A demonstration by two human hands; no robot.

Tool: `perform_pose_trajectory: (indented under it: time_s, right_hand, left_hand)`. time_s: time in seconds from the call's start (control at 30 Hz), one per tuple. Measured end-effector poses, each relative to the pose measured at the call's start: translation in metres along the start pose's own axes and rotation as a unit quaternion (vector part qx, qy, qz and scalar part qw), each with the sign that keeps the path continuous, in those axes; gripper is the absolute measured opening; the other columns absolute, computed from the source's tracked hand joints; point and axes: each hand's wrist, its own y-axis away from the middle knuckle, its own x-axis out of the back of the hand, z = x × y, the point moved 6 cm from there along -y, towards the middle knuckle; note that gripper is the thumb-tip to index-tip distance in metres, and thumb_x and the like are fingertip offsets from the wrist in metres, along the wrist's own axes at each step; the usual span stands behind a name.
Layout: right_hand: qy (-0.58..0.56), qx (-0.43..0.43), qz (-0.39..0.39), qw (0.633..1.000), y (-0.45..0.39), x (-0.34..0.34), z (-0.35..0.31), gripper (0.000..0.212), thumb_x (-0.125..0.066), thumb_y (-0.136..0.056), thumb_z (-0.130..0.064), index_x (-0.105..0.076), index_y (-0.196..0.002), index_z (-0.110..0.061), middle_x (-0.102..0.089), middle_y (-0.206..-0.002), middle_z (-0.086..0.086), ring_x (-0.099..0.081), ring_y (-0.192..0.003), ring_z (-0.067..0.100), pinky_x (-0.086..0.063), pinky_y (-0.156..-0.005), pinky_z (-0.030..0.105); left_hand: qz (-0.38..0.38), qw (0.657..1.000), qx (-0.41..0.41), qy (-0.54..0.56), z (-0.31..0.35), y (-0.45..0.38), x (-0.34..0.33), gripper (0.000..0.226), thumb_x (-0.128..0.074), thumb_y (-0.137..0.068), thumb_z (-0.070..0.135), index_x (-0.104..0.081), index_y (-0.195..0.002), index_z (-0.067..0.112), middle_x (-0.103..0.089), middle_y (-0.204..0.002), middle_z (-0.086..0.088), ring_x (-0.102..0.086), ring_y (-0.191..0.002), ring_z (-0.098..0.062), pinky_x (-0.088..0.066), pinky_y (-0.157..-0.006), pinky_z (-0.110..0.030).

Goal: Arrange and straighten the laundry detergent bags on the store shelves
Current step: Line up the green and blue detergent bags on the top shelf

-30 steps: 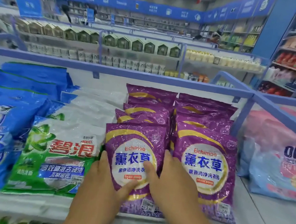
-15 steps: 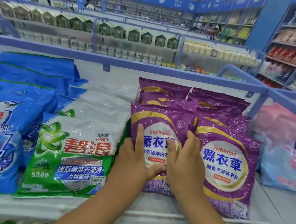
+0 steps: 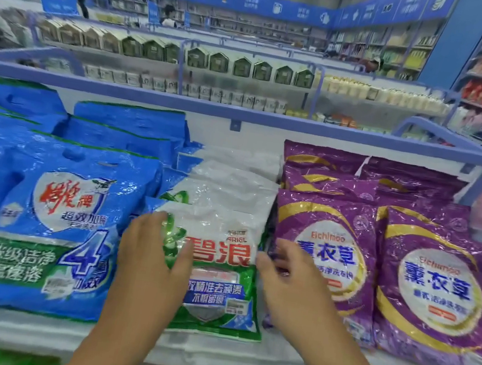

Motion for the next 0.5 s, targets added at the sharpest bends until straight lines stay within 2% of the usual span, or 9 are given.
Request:
perform_pose_trajectory:
  time_s: [0.07,0.13,0.2,0.3,0.4,0.47,0.5]
  right_hand:
    - [0.009,-0.007,-0.012,1.0,-0.012,-0.024,-0.005,0.022,-0.051,-0.099,-0.05,-0.041,-0.115,-0.039,-0.045,-0.118,-0.017,-0.047,-0.104,0.002,-0.039,-0.088,0.023]
    - [-0.023,-0.022,0.012,0.999,-0.027,-0.04,-0.001,0.037,-0.053,-0.097,-0.052,-0.049,-0.126,-0.03,-0.053,-0.125,-0.008,-0.054,-0.111,0.01,-0.045,-0.09,0.03]
    - [-0.029,-0.051,0.062,0.996,-0.037,-0.05,0.007,0.052,-0.055,-0.094,-0.054,-0.047,-0.135,-0.023,-0.052,-0.128,0.002,-0.053,-0.121,0.022,-0.047,-0.1,0.04]
    - [0.006,-0.039,0.146,0.989,-0.04,-0.054,0.008,0.036,-0.062,-0.094,-0.042,-0.051,-0.118,-0.018,-0.05,-0.114,0.001,-0.051,-0.111,0.023,-0.046,-0.094,0.037]
    - [-0.061,-0.009,0.185,0.981,-0.039,-0.054,0.001,0.025,-0.063,-0.096,-0.029,-0.043,-0.108,-0.021,-0.051,-0.112,-0.001,-0.055,-0.106,0.021,-0.045,-0.086,0.033]
    - [-0.111,0.028,0.191,0.975,-0.041,-0.051,-0.008,0.021,-0.06,-0.098,-0.025,-0.042,-0.109,-0.021,-0.058,-0.114,-0.001,-0.059,-0.104,0.017,-0.05,-0.084,0.032]
    - [-0.127,0.048,0.198,0.971,-0.042,-0.048,-0.013,0.02,-0.058,-0.1,-0.025,-0.042,-0.11,-0.021,-0.059,-0.112,-0.002,-0.061,-0.1,0.013,-0.052,-0.08,0.028]
  left_hand:
    - [0.003,0.999,0.013,-0.03,-0.009,-0.008,0.004,0.064,-0.068,-0.091,0.037,-0.04,-0.142,0.01,-0.044,-0.136,-0.008,-0.038,-0.13,-0.028,-0.034,-0.109,-0.044]
    - [-0.022,0.998,0.044,-0.031,-0.019,-0.016,0.005,0.074,-0.069,-0.089,0.044,-0.036,-0.147,0.01,-0.046,-0.141,-0.011,-0.039,-0.133,-0.03,-0.034,-0.11,-0.046]
    - [-0.076,0.991,0.106,0.012,-0.03,-0.02,-0.001,0.076,-0.067,-0.089,0.051,-0.036,-0.147,0.013,-0.051,-0.141,-0.009,-0.046,-0.131,-0.03,-0.04,-0.104,-0.043]
    - [-0.119,0.984,0.129,0.04,-0.03,-0.022,-0.012,0.065,-0.065,-0.091,0.05,-0.038,-0.137,0.012,-0.054,-0.118,0.0,-0.055,-0.111,-0.026,-0.039,-0.086,-0.032]
    - [-0.107,0.984,0.113,0.09,-0.02,-0.029,-0.015,0.048,-0.065,-0.093,0.046,-0.036,-0.123,0.02,-0.047,-0.099,0.008,-0.05,-0.09,-0.019,-0.033,-0.077,-0.027]
    - [-0.088,0.984,0.094,0.123,-0.017,-0.036,-0.016,0.043,-0.064,-0.094,0.045,-0.032,-0.114,0.025,-0.049,-0.094,0.01,-0.05,-0.081,-0.013,-0.034,-0.075,-0.027]
    - [-0.065,0.985,0.075,0.141,-0.016,-0.04,-0.016,0.041,-0.065,-0.093,0.045,-0.032,-0.111,0.027,-0.053,-0.098,0.007,-0.053,-0.083,-0.014,-0.036,-0.075,-0.029]
